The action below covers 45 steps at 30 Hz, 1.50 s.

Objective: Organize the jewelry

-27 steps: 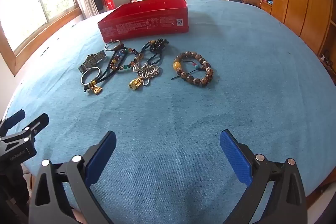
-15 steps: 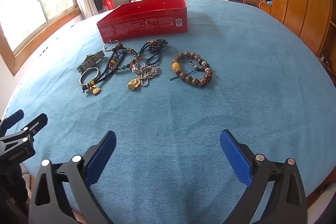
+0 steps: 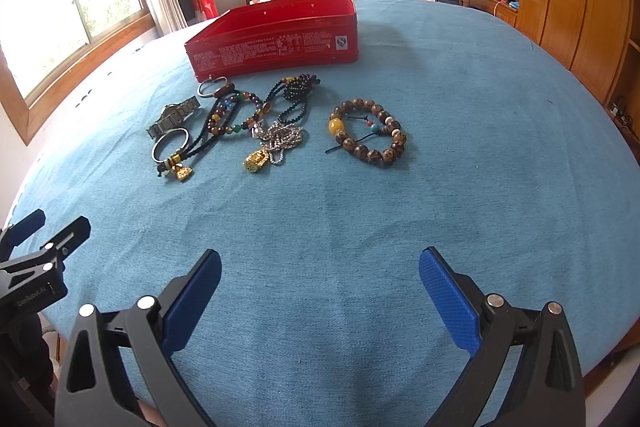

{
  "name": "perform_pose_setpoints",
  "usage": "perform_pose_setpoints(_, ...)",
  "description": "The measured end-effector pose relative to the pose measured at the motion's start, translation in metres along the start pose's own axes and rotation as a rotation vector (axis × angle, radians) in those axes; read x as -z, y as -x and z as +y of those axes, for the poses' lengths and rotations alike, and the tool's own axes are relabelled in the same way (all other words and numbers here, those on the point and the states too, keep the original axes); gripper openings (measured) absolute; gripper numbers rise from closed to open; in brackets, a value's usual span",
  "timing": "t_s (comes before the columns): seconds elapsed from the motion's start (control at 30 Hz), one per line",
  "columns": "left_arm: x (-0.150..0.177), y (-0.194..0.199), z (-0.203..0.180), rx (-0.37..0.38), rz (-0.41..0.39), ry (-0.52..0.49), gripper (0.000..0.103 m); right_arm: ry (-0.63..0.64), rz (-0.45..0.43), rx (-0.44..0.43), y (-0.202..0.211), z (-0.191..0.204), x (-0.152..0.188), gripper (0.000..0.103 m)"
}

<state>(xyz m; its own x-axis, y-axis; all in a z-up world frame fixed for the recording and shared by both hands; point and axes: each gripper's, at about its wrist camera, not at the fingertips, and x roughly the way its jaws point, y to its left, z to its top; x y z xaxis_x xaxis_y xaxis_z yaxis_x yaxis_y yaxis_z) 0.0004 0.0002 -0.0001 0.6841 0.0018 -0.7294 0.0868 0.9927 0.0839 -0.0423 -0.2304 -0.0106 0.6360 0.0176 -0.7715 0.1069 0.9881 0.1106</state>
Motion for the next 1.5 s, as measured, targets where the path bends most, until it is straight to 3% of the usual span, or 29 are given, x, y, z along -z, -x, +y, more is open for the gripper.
perform_pose_setpoints(1.5, 0.0000, 0.0000, -0.0006, -0.002, 0.002, -0.001, 0.100, 0.000, 0.005, 0.000, -0.0048, 0.0021, -0.0002, 0.099)
